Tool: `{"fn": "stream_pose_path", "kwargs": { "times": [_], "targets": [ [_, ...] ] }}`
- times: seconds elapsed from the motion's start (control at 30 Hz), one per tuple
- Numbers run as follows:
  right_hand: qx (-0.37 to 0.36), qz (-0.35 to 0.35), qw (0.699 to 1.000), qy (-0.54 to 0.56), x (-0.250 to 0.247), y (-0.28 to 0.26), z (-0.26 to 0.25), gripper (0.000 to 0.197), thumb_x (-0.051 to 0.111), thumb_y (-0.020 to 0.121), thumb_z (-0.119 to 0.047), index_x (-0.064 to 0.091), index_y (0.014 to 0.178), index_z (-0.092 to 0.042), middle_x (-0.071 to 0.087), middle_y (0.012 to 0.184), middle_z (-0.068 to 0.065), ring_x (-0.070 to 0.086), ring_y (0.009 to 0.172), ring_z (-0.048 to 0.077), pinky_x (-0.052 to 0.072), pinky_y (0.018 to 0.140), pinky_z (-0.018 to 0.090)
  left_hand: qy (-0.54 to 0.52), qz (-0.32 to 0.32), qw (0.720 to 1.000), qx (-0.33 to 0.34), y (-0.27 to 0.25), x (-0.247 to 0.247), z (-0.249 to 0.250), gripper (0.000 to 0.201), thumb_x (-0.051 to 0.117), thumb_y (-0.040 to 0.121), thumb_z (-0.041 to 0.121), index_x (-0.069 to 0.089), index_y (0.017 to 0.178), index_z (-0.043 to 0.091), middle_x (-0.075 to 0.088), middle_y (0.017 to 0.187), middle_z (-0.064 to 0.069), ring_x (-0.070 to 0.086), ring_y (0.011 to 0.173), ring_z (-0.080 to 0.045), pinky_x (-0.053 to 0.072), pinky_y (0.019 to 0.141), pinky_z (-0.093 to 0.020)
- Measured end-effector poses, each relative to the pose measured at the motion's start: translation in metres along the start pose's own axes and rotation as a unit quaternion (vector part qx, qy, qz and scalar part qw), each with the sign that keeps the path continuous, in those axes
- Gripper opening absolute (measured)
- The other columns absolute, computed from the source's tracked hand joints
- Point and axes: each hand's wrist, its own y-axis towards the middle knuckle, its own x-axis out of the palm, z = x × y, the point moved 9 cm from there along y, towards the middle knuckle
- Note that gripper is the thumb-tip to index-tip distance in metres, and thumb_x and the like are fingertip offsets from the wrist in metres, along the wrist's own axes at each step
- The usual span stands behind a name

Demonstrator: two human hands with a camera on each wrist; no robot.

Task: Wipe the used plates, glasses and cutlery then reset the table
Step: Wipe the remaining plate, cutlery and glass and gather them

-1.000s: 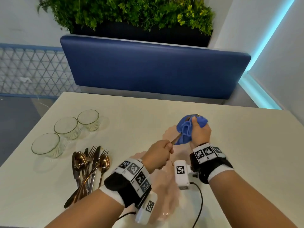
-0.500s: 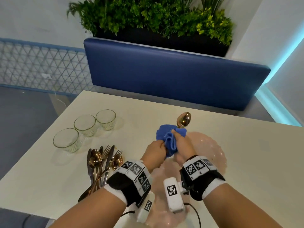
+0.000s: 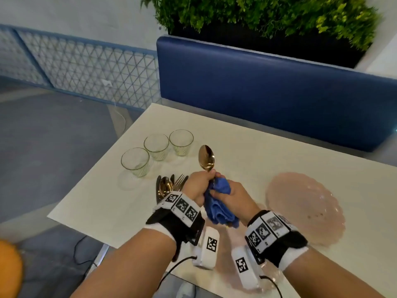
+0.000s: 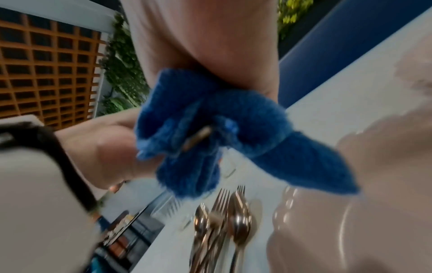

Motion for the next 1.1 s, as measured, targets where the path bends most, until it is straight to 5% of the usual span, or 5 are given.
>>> {"fn": "stream_pose_path", "kwargs": {
  "times": [0.1, 0.2, 0.53, 0.93, 1.1],
  "targets": [
    [0.034, -0.091, 0.995, -0.035, 0.027, -0.003, 0.009, 0.011, 0.065, 0.086, -0.017, 0.061, 0.080, -0.008, 0.063, 0.073, 0.002, 0.059, 0.069, 0.013, 0.048, 0.068, 0.021, -0.084, 0.055, 0.995, -0.019, 0.000, -0.046, 0.006, 0.031, 0.040, 0.100, 0.017, 0.052, 0.073, 0.009, 0.063, 0.047, 0.003, 0.057, 0.057, -0.009, 0.045, 0.048, -0.020],
    [0.061, -0.143, 0.987, -0.046, 0.030, -0.011, 0.016, 0.011, 0.068, 0.084, -0.014, 0.065, 0.074, -0.012, 0.064, 0.065, -0.008, 0.060, 0.061, 0.002, 0.044, 0.061, 0.012, -0.110, 0.115, 0.987, 0.015, -0.006, -0.100, 0.022, 0.026, 0.043, 0.099, 0.019, 0.056, 0.078, 0.008, 0.060, 0.060, -0.001, 0.053, 0.061, -0.011, 0.045, 0.058, -0.024],
    [0.058, -0.007, 0.998, 0.020, -0.038, -0.001, 0.013, 0.023, 0.061, 0.090, -0.023, 0.064, 0.101, -0.003, 0.069, 0.089, 0.015, 0.066, 0.084, 0.027, 0.053, 0.078, 0.038, 0.442, 0.225, 0.867, 0.049, -0.007, -0.191, 0.015, 0.029, 0.054, 0.093, 0.025, 0.057, 0.071, 0.007, 0.062, 0.071, -0.008, 0.065, 0.073, -0.024, 0.053, 0.080, -0.037],
    [0.066, 0.079, 0.945, 0.310, -0.125, -0.020, 0.045, 0.035, 0.043, 0.099, -0.032, 0.050, 0.127, -0.013, 0.067, 0.101, 0.016, 0.069, 0.085, 0.026, 0.058, 0.065, 0.034, 0.515, 0.338, 0.788, -0.004, -0.006, -0.179, 0.011, 0.047, 0.052, 0.093, 0.032, 0.045, 0.124, -0.002, 0.050, 0.127, -0.021, 0.048, 0.117, -0.037, 0.041, 0.096, -0.042],
    [0.087, 0.132, 0.926, 0.342, -0.171, -0.029, 0.061, 0.039, 0.045, 0.098, -0.031, 0.049, 0.131, -0.010, 0.067, 0.105, 0.008, 0.069, 0.086, 0.018, 0.058, 0.067, 0.031, 0.540, 0.288, 0.780, 0.130, 0.001, -0.081, 0.032, 0.033, 0.054, 0.090, 0.024, 0.052, 0.115, 0.002, 0.055, 0.121, -0.018, 0.052, 0.113, -0.034, 0.042, 0.092, -0.040]
  ]
}}
